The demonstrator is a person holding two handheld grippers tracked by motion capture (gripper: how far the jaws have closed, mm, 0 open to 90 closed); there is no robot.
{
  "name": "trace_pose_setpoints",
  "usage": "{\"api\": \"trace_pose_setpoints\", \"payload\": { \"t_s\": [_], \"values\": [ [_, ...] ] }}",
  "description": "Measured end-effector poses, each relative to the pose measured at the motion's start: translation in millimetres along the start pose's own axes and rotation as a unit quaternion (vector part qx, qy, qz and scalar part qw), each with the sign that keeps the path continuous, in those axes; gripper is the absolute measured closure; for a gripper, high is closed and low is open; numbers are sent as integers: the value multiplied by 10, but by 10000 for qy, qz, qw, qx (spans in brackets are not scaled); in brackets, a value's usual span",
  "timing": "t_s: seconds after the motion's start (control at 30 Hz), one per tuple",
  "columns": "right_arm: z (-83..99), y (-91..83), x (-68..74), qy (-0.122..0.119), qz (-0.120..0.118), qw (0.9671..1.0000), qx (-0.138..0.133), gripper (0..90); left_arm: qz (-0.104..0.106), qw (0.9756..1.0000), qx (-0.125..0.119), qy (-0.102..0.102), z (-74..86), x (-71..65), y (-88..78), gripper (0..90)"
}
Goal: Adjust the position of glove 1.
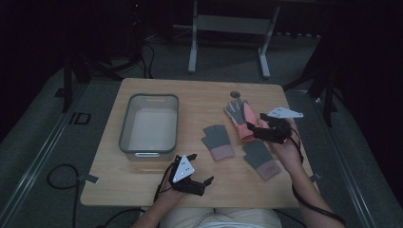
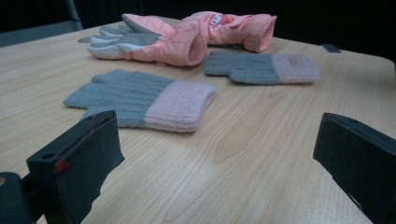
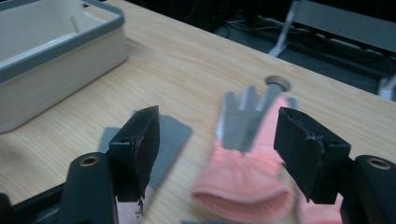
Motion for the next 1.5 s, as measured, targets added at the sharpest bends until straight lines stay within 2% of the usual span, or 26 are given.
{"api": "trace_pose_setpoints", "payload": {
  "t_s": [0.07, 0.23, 0.37, 0.57, 0.63, 0.73, 0.77, 0.8, 0.83, 0.9, 1.03, 1.17, 1.27, 1.33, 1.43, 1.5],
  "values": [
    [-43, 84, 73, -25, -150, 9999, 49, 337, -17, 10000, -1, -5, 0, -2, 0, 3],
    [-117, 303, 252, -280, -309, 9991, 114, 399, -47, 10000, -33, 5, 3, -5, -7, 3],
    [-144, 495, 374, -413, -531, 9974, 263, 439, -42, 10000, -29, -9, 2, -4, -5, 3],
    [-106, 813, 538, -725, -861, 9913, 676, 507, -59, 10000, -34, 47, 3, -14, -8, 3],
    [-81, 914, 567, -714, -1090, 9882, 805, 521, -52, 10000, -37, 48, 3, -15, -8, 3],
    [-50, 1009, 591, -709, -1107, 9867, 958, 538, -55, 10000, -41, 50, 3, -15, -8, 3],
    [-30, 1058, 600, -729, -1172, 9852, 1020, 550, -38, 10000, -47, 24, 4, -17, -10, 3],
    [14, 1159, 590, -693, -1112, 9839, 1214, 576, -35, 10000, -49, 31, 5, -17, -12, 3],
    [35, 1200, 580, -653, -1142, 9830, 1279, 581, -32, 10000, -53, 30, 5, -18, -12, 3],
    [80, 1263, 562, -699, -965, 9837, 1348, 594, -37, 10000, -57, 36, 6, -21, -13, 3],
    [179, 1368, 533, -770, -890, 9803, 1588, 590, -2, 10000, -48, 57, 5, -24, -13, 3],
    [243, 1422, 531, -863, -832, 9790, 1652, 579, -18, 10000, -49, 58, 6, -27, -12, 3],
    [250, 1422, 533, -824, -869, 9785, 1678, 645, -34, 10000, -74, 7, 8, -21, -17, 3],
    [242, 1419, 536, -847, -892, 9772, 1729, 720, -45, 10000, -84, 1, 9, -20, -20, 3],
    [207, 1417, 578, -804, -801, 9752, 1902, 805, -58, 9999, -83, 23, 9, -27, -18, 3],
    [189, 1420, 602, -704, -727, 9753, 1963, 832, -70, 9999, -81, 26, 9, -28, -19, 3]
  ]
}}
Point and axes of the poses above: each handheld gripper's, and its own axes: y roughly forward along the jaws, z roughly out of its underside, x roughly to its left, the point moved 2 cm from there along y, roughly forward along the jaws, and after that the axes turned 10 degrees about x, right-handed, at the moved point
